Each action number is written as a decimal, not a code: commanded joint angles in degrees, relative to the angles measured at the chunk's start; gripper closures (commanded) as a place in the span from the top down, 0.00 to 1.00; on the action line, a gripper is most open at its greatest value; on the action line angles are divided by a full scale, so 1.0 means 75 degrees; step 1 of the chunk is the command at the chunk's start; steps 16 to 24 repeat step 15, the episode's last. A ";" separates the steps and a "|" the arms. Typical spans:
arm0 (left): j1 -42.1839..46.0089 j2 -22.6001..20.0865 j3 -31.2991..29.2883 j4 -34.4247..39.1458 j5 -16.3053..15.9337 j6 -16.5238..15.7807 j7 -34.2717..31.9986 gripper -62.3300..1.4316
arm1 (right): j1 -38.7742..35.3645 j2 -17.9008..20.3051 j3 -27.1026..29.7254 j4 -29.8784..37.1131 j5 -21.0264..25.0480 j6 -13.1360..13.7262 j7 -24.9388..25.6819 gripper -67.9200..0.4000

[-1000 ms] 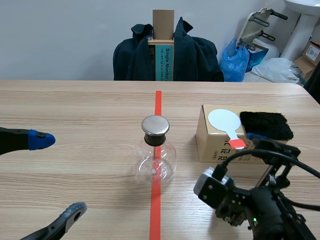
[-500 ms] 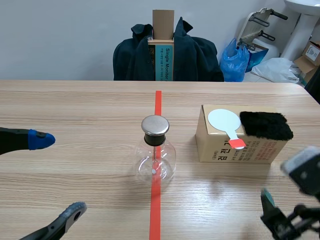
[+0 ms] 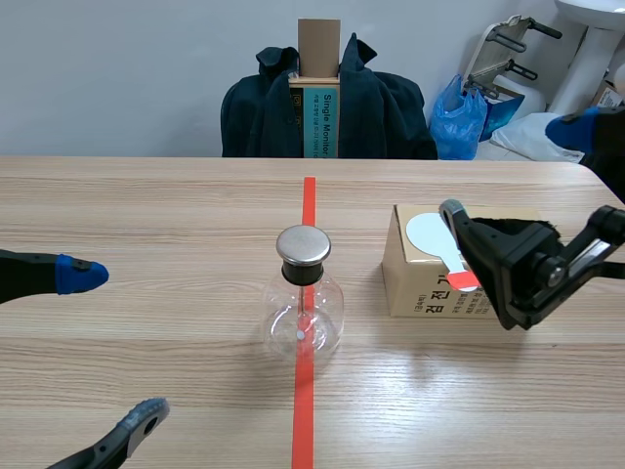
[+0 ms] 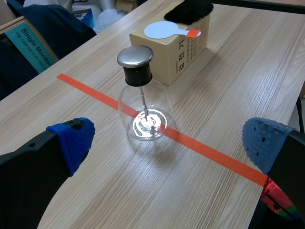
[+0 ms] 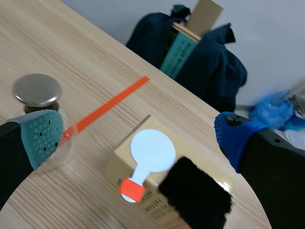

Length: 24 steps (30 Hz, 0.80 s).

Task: Do the electroscope experiment.
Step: 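Return to the home posture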

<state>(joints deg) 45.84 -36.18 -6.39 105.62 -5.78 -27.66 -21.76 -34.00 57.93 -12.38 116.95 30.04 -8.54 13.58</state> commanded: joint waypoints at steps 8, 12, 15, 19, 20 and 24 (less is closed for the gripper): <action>-0.0044 0.0038 0.0035 0.0041 -0.0067 -0.0009 -0.0154 1.00 | 0.0108 -0.0085 0.0108 0.0268 0.0000 0.0294 0.0600 1.00; -0.0041 0.0038 0.0035 0.0041 -0.0047 -0.0009 -0.0146 1.00 | 0.0108 -0.0195 0.0108 0.0265 -0.0006 0.0283 0.0431 1.00; -0.0041 0.0038 0.0035 0.0041 -0.0047 -0.0009 -0.0149 1.00 | 0.0108 -0.0192 0.0108 0.0265 -0.0006 0.0280 0.0431 1.00; -0.0041 0.0038 0.0035 0.0041 -0.0047 -0.0009 -0.0149 1.00 | 0.0108 -0.0192 0.0108 0.0265 -0.0006 0.0280 0.0431 1.00; -0.0041 0.0038 0.0035 0.0041 -0.0047 -0.0009 -0.0149 1.00 | 0.0108 -0.0192 0.0108 0.0265 -0.0006 0.0280 0.0431 1.00; -0.0041 0.0038 0.0035 0.0041 -0.0047 -0.0009 -0.0149 1.00 | 0.0108 -0.0192 0.0108 0.0265 -0.0006 0.0280 0.0431 1.00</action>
